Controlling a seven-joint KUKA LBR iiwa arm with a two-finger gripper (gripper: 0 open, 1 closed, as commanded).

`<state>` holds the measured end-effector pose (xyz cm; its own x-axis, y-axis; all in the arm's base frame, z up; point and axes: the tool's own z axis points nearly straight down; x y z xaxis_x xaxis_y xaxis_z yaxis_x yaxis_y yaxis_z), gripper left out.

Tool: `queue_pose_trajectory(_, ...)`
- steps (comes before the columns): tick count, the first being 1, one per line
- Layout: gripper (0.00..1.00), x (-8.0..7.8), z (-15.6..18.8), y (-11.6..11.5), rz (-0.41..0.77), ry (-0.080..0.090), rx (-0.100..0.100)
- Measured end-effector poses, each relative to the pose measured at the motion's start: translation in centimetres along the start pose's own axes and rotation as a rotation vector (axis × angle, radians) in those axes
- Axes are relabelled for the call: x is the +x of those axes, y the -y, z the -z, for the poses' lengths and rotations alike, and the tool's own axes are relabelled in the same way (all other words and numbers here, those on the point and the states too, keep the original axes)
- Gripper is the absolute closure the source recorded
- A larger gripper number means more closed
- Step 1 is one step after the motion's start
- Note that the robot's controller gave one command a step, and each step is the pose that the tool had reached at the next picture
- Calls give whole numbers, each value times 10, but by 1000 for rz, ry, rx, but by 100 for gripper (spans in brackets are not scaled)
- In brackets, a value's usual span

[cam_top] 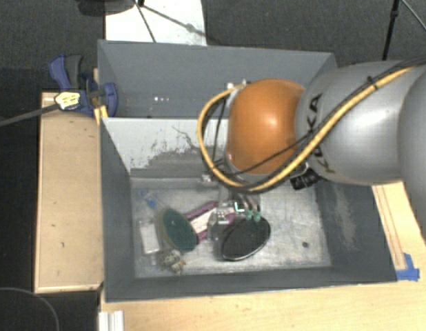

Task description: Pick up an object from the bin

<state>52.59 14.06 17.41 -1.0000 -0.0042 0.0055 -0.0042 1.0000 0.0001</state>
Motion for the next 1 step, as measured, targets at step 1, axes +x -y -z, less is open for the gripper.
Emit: queue_pose_trajectory(1, 100, -2, 4, 1, -8, 8, -1)
